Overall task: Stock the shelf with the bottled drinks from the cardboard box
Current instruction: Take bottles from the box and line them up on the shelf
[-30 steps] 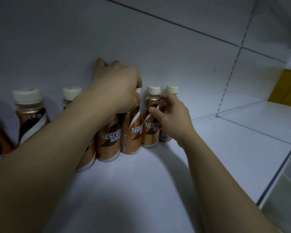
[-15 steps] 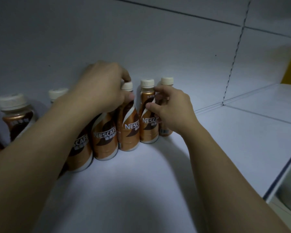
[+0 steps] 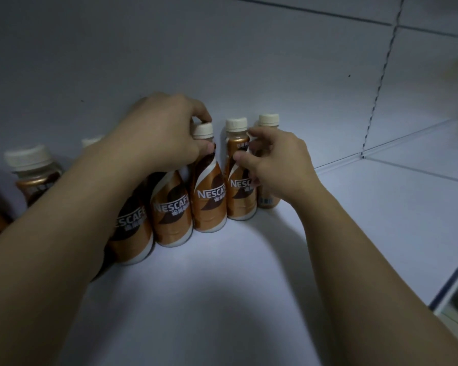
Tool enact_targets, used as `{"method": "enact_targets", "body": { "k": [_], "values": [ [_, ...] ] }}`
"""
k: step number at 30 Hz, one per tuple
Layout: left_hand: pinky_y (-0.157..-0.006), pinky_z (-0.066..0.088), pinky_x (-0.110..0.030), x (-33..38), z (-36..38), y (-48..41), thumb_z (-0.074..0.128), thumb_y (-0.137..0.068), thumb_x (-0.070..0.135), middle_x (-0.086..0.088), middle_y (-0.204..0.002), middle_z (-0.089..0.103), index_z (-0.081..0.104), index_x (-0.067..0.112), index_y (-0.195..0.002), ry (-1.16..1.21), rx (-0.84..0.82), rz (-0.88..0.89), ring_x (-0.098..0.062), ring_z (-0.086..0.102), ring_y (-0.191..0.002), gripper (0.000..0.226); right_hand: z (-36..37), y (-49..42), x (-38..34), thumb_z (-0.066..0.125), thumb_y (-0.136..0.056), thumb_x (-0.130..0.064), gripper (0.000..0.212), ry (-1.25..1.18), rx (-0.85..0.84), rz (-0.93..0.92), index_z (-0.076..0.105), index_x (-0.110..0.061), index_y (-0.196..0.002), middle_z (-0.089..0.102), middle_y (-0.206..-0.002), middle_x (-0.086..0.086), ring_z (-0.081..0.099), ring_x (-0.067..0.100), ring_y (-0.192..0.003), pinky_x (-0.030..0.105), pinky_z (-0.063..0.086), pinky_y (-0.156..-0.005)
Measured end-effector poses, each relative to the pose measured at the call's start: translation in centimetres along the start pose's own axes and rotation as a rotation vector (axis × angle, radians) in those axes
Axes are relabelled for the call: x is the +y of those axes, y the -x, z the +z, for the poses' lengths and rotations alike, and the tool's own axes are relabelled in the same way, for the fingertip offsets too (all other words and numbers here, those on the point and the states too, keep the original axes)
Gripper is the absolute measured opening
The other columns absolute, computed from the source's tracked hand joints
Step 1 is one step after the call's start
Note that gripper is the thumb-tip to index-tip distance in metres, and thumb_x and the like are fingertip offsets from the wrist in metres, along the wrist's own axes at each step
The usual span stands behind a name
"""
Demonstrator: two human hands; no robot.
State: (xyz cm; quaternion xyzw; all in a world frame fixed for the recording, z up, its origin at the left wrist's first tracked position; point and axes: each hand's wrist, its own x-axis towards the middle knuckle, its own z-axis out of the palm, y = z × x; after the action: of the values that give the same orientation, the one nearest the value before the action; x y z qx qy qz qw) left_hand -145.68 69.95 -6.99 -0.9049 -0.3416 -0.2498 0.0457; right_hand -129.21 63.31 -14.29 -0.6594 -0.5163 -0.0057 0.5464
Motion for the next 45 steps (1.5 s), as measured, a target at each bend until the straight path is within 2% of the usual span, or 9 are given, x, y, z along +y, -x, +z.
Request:
{"method": "enact_targets", "body": {
  "k": [4, 7, 14, 18, 31, 34, 37, 40, 45],
  "values": [
    [-0.078, 0.043, -0.034, 0.4, -1.2, -0.4, 0.066, -0.076, 0.057, -0.001, -0.121, 0.062, 0.049, 0.033, -0.132, -0.013, -0.143, -0.044, -0.018, 0.055, -0.094, 0.063, -1.3, -0.5, 0.4, 0.057, -0.090, -0.032, 0.026, -0.043, 0.468, 0.002, 0.069, -0.021, -0.109, 0.067, -0.090, -0.012, 0.061, 0.000, -0.082, 0.021, 0.052, -0.076],
    [-0.083, 0.044, -0.038, 1.4, -1.5, -1.2, 0.064, -0.076, 0.058, -0.002, -0.125, 0.057, 0.047, 0.034, -0.132, -0.032, -0.001, 0.009, -0.023, 0.054, -0.108, 0.063, -2.1, -1.0, 1.4, 0.052, -0.091, -0.029, 0.026, -0.010, 0.610, 0.102, 0.065, -0.021, -0.112, 0.065, -0.097, -0.010, 0.059, 0.006, -0.090, 0.024, 0.046, -0.079],
    [-0.082, 0.040, -0.034, 4.2, 0.3, -3.9, 0.069, -0.078, 0.048, -0.003, -0.132, 0.053, 0.047, 0.029, -0.134, 0.034, -0.046, 0.028, -0.025, 0.052, -0.113, 0.063, -0.6, -1.1, 3.0, 0.054, -0.092, -0.038, 0.041, -0.020, 0.322, 0.165, 0.059, -0.019, -0.129, 0.062, -0.123, -0.002, 0.057, 0.005, -0.097, 0.018, 0.043, -0.079],
    [-0.088, 0.046, -0.040, 4.3, 1.7, -4.3, 0.067, -0.079, 0.051, -0.005, -0.126, 0.057, 0.052, 0.027, -0.130, -0.086, -0.017, 0.092, -0.025, 0.050, -0.113, 0.059, -0.3, -1.1, 3.0, 0.059, -0.088, -0.035, 0.021, 0.020, 0.062, 0.181, 0.067, -0.022, -0.103, 0.070, -0.093, -0.005, 0.065, 0.016, -0.088, 0.036, 0.055, -0.079],
    [-0.089, 0.045, -0.038, 5.6, 3.4, -5.1, 0.053, -0.091, 0.037, -0.002, -0.122, 0.059, 0.057, 0.030, -0.126, 0.040, 0.036, 0.237, -0.023, 0.052, -0.109, 0.036, -1.2, -1.0, 3.2, 0.085, -0.066, -0.027, 0.036, -0.058, 0.095, 0.250, 0.065, -0.025, -0.097, 0.065, -0.083, -0.008, 0.063, 0.013, -0.077, 0.034, 0.054, -0.071],
    [-0.090, 0.045, -0.040, 5.0, 3.3, -5.1, 0.049, -0.092, 0.038, -0.002, -0.124, 0.059, 0.057, 0.032, -0.126, 0.043, 0.026, 0.248, -0.024, 0.052, -0.111, 0.036, -2.0, -1.1, 3.3, 0.068, -0.086, -0.025, 0.013, -0.162, 0.005, 0.237, 0.073, -0.018, -0.095, 0.070, -0.079, -0.008, 0.064, 0.013, -0.076, 0.028, 0.050, -0.064],
    [-0.095, 0.044, -0.043, 4.7, 3.0, -5.0, 0.047, -0.094, 0.036, 0.000, -0.133, 0.055, 0.054, 0.032, -0.131, 0.055, -0.027, 0.256, -0.023, 0.050, -0.117, 0.038, -2.7, -0.7, 3.2, 0.049, -0.091, -0.002, 0.029, -0.127, -0.125, 0.187, 0.072, -0.017, -0.101, 0.072, -0.088, 0.007, 0.064, 0.012, -0.082, 0.032, 0.052, -0.074],
    [-0.095, 0.044, -0.044, 4.5, 2.9, -4.9, 0.049, -0.094, 0.036, 0.000, -0.133, 0.055, 0.052, 0.031, -0.134, 0.053, -0.078, 0.270, -0.023, 0.051, -0.116, 0.040, -2.8, -0.5, 3.2, 0.052, -0.087, 0.002, 0.029, -0.041, -0.103, 0.162, 0.069, -0.021, -0.086, 0.063, -0.066, -0.009, 0.056, 0.003, -0.063, 0.022, 0.045, -0.062],
    [-0.091, 0.045, -0.039, 4.0, 2.8, -4.6, 0.053, -0.091, 0.040, -0.002, -0.132, 0.056, 0.050, 0.029, -0.136, 0.029, -0.082, 0.282, -0.024, 0.053, -0.113, 0.047, -2.1, -0.7, 3.4, 0.065, -0.086, -0.007, 0.024, 0.037, -0.010, 0.148, 0.067, -0.018, -0.108, 0.064, -0.079, -0.012, 0.061, 0.010, -0.081, 0.030, 0.050, -0.080]
  ]
}}
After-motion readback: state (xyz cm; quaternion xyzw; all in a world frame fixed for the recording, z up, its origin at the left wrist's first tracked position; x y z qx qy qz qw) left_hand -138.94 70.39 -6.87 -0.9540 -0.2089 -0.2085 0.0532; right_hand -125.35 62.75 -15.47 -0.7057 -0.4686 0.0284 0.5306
